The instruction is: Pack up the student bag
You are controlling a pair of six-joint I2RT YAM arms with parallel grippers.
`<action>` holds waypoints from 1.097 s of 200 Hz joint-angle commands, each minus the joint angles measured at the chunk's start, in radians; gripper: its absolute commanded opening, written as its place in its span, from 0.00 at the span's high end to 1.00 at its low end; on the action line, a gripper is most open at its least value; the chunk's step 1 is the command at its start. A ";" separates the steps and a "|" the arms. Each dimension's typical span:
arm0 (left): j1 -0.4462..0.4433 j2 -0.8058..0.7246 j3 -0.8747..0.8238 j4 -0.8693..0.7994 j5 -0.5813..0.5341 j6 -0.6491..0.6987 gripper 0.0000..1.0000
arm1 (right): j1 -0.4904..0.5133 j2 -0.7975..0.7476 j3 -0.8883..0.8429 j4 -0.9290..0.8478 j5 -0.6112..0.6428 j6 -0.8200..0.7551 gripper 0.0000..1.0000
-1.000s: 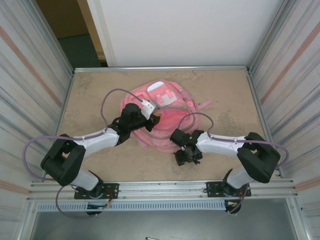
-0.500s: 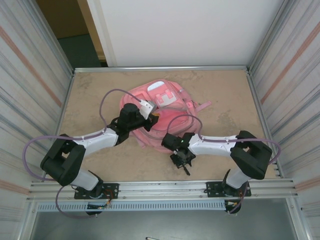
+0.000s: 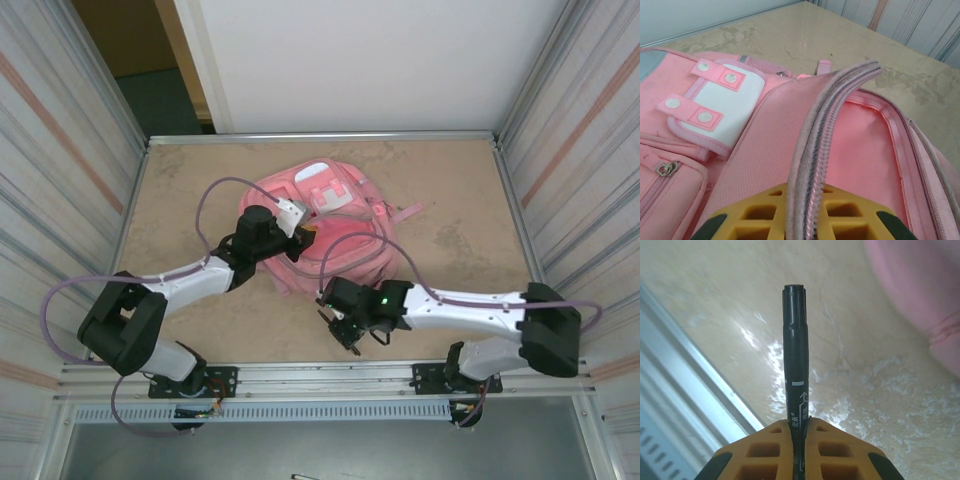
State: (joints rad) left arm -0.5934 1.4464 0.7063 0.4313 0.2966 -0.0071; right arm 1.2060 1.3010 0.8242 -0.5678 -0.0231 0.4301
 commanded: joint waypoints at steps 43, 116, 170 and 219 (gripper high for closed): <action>0.017 -0.036 0.029 0.026 0.050 -0.080 0.85 | -0.193 -0.188 0.023 0.115 -0.106 0.170 1.00; -0.020 -0.010 0.027 0.059 0.023 -0.143 0.86 | -0.471 -0.127 0.070 0.171 -0.344 0.698 1.00; -0.046 -0.052 0.008 0.099 0.046 -0.095 0.86 | -0.619 0.035 0.050 0.391 -0.458 1.008 1.00; -0.086 -0.096 -0.032 0.132 0.032 -0.037 0.86 | -0.694 0.138 0.080 0.403 -0.389 1.080 1.00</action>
State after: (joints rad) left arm -0.6559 1.4143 0.6926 0.4683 0.3122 -0.0738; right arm 0.5465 1.4017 0.8864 -0.2150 -0.4255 1.4040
